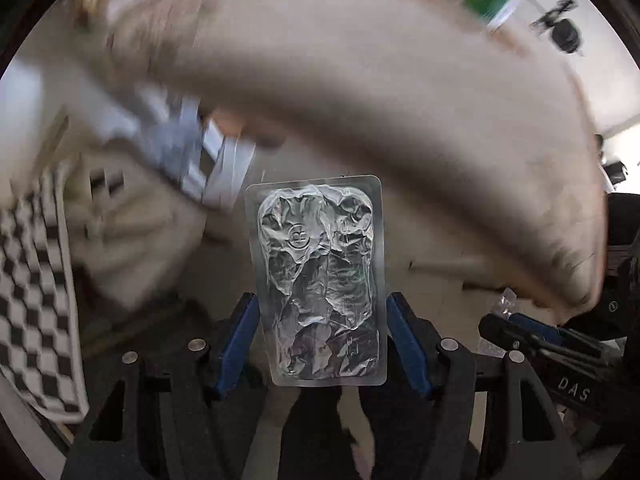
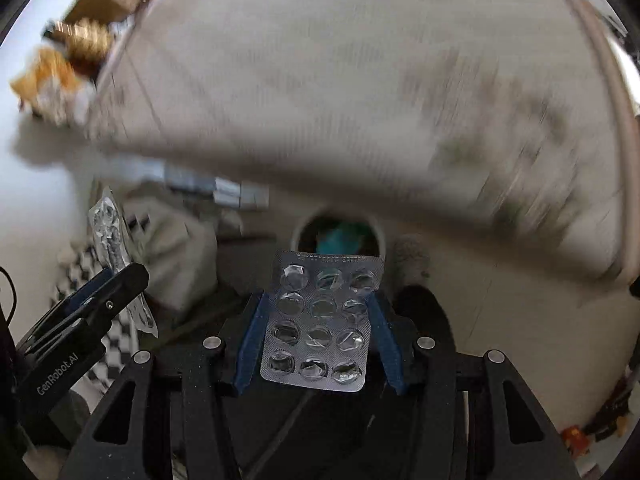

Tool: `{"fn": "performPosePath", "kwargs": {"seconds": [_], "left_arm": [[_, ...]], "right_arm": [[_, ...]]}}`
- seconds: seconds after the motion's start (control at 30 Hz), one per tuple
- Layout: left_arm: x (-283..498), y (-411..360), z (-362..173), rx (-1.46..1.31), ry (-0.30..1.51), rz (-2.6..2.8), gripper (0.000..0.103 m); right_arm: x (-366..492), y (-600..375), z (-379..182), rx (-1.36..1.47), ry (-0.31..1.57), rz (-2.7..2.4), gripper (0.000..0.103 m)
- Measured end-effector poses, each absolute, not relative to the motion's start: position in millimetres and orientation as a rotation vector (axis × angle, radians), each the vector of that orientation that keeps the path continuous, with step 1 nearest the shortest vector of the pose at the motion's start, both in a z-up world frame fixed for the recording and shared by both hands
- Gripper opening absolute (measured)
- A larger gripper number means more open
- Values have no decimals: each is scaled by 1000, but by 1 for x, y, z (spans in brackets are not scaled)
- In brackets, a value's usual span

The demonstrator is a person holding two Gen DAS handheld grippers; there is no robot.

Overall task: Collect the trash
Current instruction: 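Carry both blister packs over the bin and open both tools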

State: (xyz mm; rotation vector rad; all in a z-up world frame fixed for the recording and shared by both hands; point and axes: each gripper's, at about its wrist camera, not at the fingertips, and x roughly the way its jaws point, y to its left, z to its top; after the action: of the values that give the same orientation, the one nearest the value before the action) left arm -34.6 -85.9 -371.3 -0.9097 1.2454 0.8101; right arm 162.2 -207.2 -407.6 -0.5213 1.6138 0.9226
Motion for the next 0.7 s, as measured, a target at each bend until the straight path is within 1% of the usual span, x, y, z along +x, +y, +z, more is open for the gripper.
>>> {"fn": "performPosePath", "kwargs": {"seconds": [0.07,0.17,0.4,0.5,0.57,0.63,0.7], "left_arm": [[-49,-88,-412,-967,1282,810,63],[-63,-86,-477,-1048,1303,809,63],[-49,-66,-637,-1240,1255,682,63],[-39,-56,-683,-1293,1242,652,64],[-32,-48,-711,-1327,1243,636,64],[-27,-46,-726,-1339,1241,624,72],[-27,-42,-733,-1339,1248,646,91]], "right_arm": [[143,-217,-445,-548,1640,912,53],[127,-229,-522,-570,1684,865,53],[140,-230,-683,-452,1809,794,53],[148,-219,-746,-406,1838,790,53],[152,-213,-777,-382,1853,783,54],[158,-210,-808,-344,1883,789,54],[162,-205,-828,-292,1911,809,54]]}}
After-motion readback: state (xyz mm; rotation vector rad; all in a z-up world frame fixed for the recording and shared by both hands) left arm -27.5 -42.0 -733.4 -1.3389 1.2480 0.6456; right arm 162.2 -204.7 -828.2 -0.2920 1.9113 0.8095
